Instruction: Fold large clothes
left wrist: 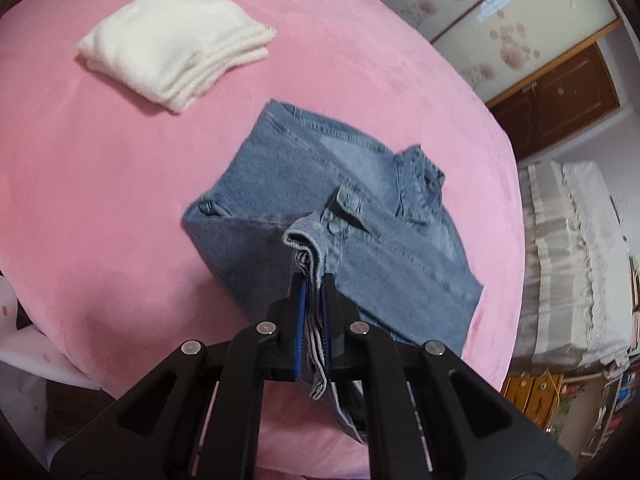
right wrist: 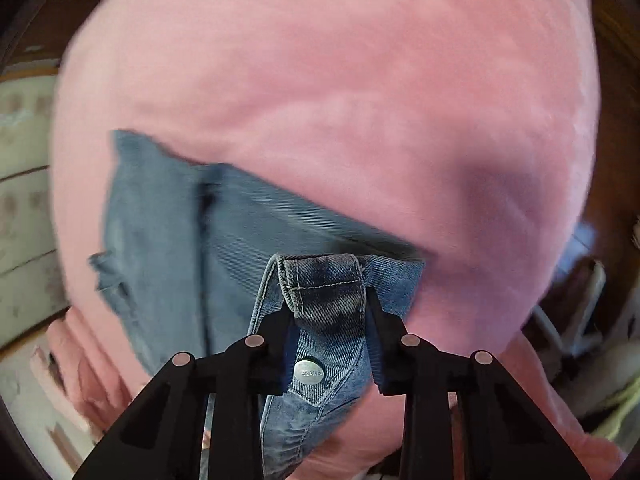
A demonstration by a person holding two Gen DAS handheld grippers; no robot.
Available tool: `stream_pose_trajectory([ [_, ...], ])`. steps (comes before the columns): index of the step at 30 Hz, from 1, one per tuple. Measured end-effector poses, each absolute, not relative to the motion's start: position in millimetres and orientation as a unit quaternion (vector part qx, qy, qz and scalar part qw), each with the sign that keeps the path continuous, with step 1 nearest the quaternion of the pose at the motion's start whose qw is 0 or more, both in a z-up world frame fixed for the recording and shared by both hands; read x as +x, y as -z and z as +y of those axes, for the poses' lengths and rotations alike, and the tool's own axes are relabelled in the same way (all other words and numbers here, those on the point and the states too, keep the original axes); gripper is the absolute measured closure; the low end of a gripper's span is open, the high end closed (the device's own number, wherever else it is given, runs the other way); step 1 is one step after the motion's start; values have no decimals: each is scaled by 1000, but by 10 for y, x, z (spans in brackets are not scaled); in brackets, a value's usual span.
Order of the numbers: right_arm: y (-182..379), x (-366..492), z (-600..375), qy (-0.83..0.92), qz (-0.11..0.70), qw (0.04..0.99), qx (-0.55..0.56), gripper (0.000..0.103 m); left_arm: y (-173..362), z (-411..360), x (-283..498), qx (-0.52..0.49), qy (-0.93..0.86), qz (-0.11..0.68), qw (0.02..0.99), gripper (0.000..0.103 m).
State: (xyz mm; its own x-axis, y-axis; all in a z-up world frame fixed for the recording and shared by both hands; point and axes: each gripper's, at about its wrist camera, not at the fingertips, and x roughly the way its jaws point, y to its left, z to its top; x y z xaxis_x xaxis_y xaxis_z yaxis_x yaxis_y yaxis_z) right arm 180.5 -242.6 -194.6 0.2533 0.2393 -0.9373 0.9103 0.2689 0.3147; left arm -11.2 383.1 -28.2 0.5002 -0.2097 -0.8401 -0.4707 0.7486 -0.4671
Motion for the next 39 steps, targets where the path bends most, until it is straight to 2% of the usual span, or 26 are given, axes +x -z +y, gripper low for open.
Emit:
stream_pose_trajectory([
  [5, 1359, 2084, -2357, 224, 484, 660, 528, 75, 94, 3906, 30, -327, -86, 472, 814, 99],
  [10, 816, 2431, -2285, 169, 424, 718, 526, 75, -97, 4098, 220, -370, -87, 427, 821, 99],
  [18, 344, 3089, -2235, 134, 344, 755, 542, 75, -92, 4341, 895, -422, -86, 378, 819, 99],
  [22, 426, 3586, -2248, 133, 323, 764, 542, 76, 98, 4362, 1433, -409, -91, 381, 824, 99],
  [28, 892, 4273, -2250, 157, 353, 783, 487, 76, 678, 4258, 2243, -374, -107, 413, 823, 98],
  [29, 976, 4356, -2243, 160, 357, 785, 481, 76, 778, 4239, 2360, -359, -114, 419, 826, 103],
  [33, 1458, 4592, -2285, 185, 389, 776, 460, 75, 918, 4264, 2706, -235, -193, 387, 870, 103],
  [35, 1649, 4661, -2291, 203, 401, 766, 459, 74, 1061, 4360, 2846, -236, -197, 400, 863, 103],
  [39, 1759, 4741, -2240, 213, 420, 765, 439, 64, 1298, 4359, 2962, -208, -187, 443, 852, 103],
])
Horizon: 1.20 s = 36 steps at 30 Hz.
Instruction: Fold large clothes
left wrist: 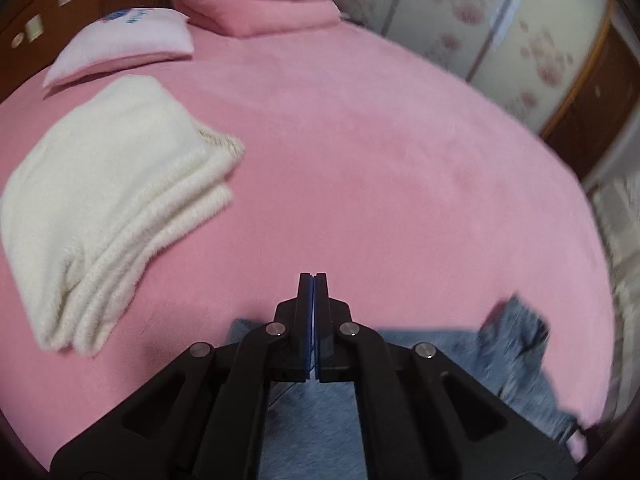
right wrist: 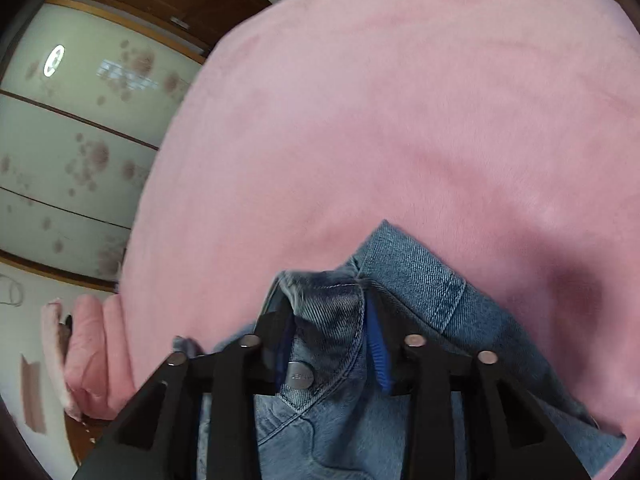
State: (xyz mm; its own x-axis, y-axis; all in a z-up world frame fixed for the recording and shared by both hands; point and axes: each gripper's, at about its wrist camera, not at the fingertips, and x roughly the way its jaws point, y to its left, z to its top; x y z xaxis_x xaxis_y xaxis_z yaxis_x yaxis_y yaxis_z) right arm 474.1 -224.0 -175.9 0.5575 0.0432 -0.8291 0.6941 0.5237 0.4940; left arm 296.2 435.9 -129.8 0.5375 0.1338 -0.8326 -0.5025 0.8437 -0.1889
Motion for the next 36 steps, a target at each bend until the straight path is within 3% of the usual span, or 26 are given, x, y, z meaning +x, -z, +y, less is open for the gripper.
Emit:
stream_pose_trajectory([
  [2, 1666, 4778, -2194, 216, 429, 776, 409, 57, 1441, 4299, 2983, -181, -186, 475, 841, 103],
  [4, 1614, 4823, -2159, 218, 439, 786, 377, 29, 1643, 4281, 2912, -169, -167, 512, 825, 103],
  [6, 1474, 4822, -2129, 214, 443, 802, 340, 18, 1824, 4265, 2965, -161, -134, 551, 808, 99],
  [8, 1339, 4823, -2078, 199, 449, 819, 297, 18, 1953, 4256, 3005, -145, -109, 571, 801, 81],
  [16, 1306, 4881, -2242, 64, 509, 834, 202, 18, 2041, 4284, 3154, -83, -16, 578, 812, 78],
  [18, 1421, 4992, -2353, 49, 525, 834, 162, 18, 2055, 4306, 3193, -104, 14, 585, 804, 65],
  [19, 1429, 5016, -2354, 41, 530, 833, 152, 18, 2063, 4278, 3223, -116, 27, 590, 799, 50],
  [20, 1438, 5038, -2359, 32, 534, 831, 151, 18, 2119, 4255, 3254, -127, 41, 600, 789, 46],
  [24, 1584, 5099, -2367, -18, 536, 827, 172, 18, 2299, 4003, 3341, -86, 35, 620, 779, 46],
  [28, 1733, 5095, -2280, -23, 555, 822, 128, 18, 2350, 3922, 3308, -144, -6, 590, 794, 46],
  [30, 1796, 5113, -2239, -11, 561, 820, 110, 18, 2333, 3815, 3261, -128, -40, 576, 806, 54],
  [33, 1847, 5114, -2175, 11, 555, 826, 92, 18, 2206, 3623, 3145, -73, -89, 549, 828, 85],
  [34, 1846, 5097, -2179, 18, 553, 828, 89, 18, 2155, 3598, 3096, -62, -106, 538, 834, 91],
  [36, 1860, 5090, -2171, 22, 550, 829, 93, 18, 2037, 3660, 3000, -95, -115, 515, 844, 91],
])
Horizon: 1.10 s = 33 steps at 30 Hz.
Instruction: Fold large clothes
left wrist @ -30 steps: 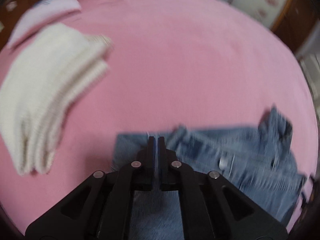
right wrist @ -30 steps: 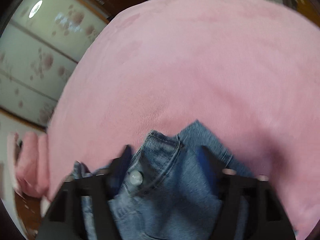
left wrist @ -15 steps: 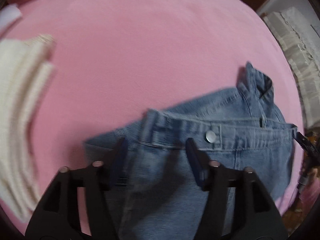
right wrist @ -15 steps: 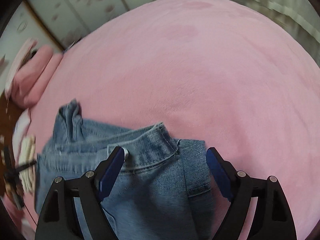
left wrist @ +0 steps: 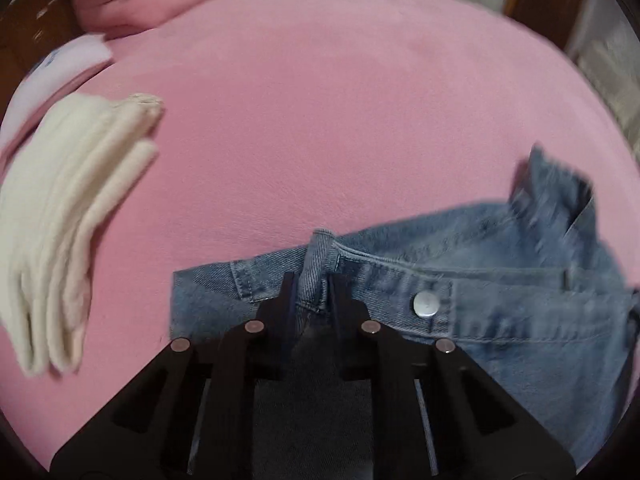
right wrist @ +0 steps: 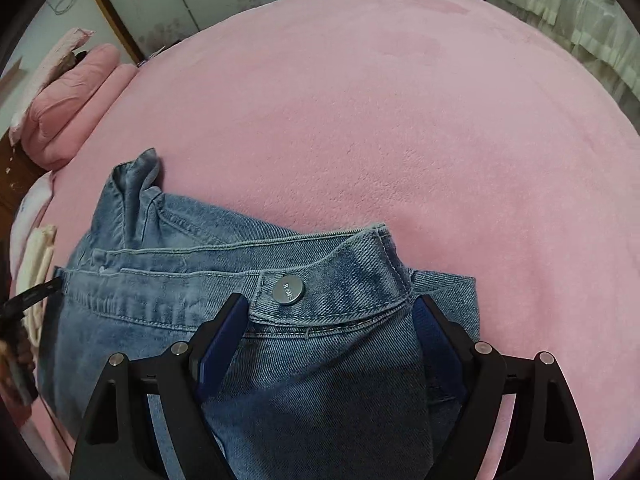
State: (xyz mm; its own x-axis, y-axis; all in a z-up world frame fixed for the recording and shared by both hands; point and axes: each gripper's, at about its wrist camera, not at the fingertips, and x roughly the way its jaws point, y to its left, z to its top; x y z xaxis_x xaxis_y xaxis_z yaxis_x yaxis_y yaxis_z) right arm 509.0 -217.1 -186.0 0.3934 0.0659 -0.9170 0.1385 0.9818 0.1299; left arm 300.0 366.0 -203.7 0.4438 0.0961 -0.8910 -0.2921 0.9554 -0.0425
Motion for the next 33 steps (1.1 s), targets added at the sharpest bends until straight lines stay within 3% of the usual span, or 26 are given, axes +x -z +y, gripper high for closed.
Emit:
stream_pose_trajectory([
  [5, 1774, 5036, -2256, 2, 552, 828, 101, 18, 1757, 3932, 2885, -141, -116, 481, 858, 91],
  [12, 1798, 4993, -2350, -43, 590, 805, 40, 20, 2096, 3874, 3054, -107, -143, 506, 844, 90],
  [14, 1816, 4976, -2365, -63, 590, 804, 28, 44, 2151, 3889, 3059, -120, -163, 506, 839, 90],
  [16, 1800, 4923, -2520, -66, 599, 797, 37, 78, 2142, 3868, 3067, -127, -171, 506, 836, 90],
  [19, 1740, 4825, -2729, -75, 606, 788, 75, 92, 2030, 3792, 3055, -100, -165, 503, 842, 90],
  [24, 1505, 4671, -2790, -7, 592, 803, 72, 94, 1933, 3775, 3118, -81, -149, 507, 845, 90],
  [27, 1658, 4711, -3015, 147, 579, 801, -39, 97, 2081, 3927, 3232, -116, -163, 519, 831, 90],
  [28, 1668, 4730, -3170, 146, 581, 801, 0, 97, 2093, 3961, 3233, -129, -169, 517, 829, 90],
  [29, 1643, 4730, -3268, 139, 575, 805, 49, 97, 2080, 3998, 3236, -126, -183, 507, 833, 103],
  [31, 1467, 4593, -3532, 114, 533, 821, 172, 97, 1943, 4033, 3259, -20, -254, 447, 857, 103],
  [33, 1352, 4475, -3581, 99, 516, 831, 184, 97, 1867, 4214, 3313, -10, -262, 441, 858, 103],
])
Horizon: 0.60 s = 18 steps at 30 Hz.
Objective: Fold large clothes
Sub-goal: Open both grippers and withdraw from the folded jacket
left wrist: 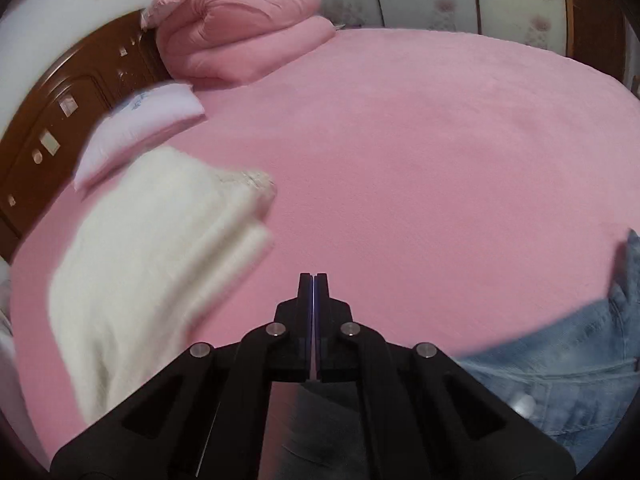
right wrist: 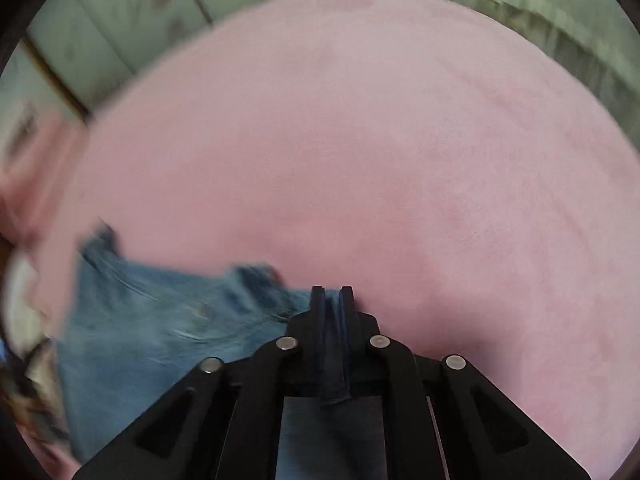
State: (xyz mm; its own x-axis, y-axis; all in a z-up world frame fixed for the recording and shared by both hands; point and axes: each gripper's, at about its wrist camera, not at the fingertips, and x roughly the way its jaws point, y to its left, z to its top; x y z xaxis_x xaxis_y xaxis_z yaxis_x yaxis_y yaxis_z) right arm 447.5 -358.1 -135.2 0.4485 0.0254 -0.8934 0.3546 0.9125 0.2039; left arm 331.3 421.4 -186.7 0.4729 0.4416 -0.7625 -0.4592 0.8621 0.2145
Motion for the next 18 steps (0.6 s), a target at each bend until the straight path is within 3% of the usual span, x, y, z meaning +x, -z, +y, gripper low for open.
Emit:
stream_pose_trajectory([
  [3, 1271, 4309, -3441, 78, 542, 825, 143, 97, 1773, 4421, 3252, -104, -206, 490, 840, 103],
  [8, 1276, 3881, -2751, -13, 566, 813, 135, 97, 1618, 3852, 2755, -88, -102, 544, 828, 103],
  [14, 1583, 3415, -1716, -125, 559, 757, 313, 97, 1669, 2750, 1999, -133, 51, 589, 795, 103],
  [18, 1902, 3152, -1232, -181, 596, 700, 350, 97, 1985, 2398, 1679, -195, 63, 636, 744, 103],
])
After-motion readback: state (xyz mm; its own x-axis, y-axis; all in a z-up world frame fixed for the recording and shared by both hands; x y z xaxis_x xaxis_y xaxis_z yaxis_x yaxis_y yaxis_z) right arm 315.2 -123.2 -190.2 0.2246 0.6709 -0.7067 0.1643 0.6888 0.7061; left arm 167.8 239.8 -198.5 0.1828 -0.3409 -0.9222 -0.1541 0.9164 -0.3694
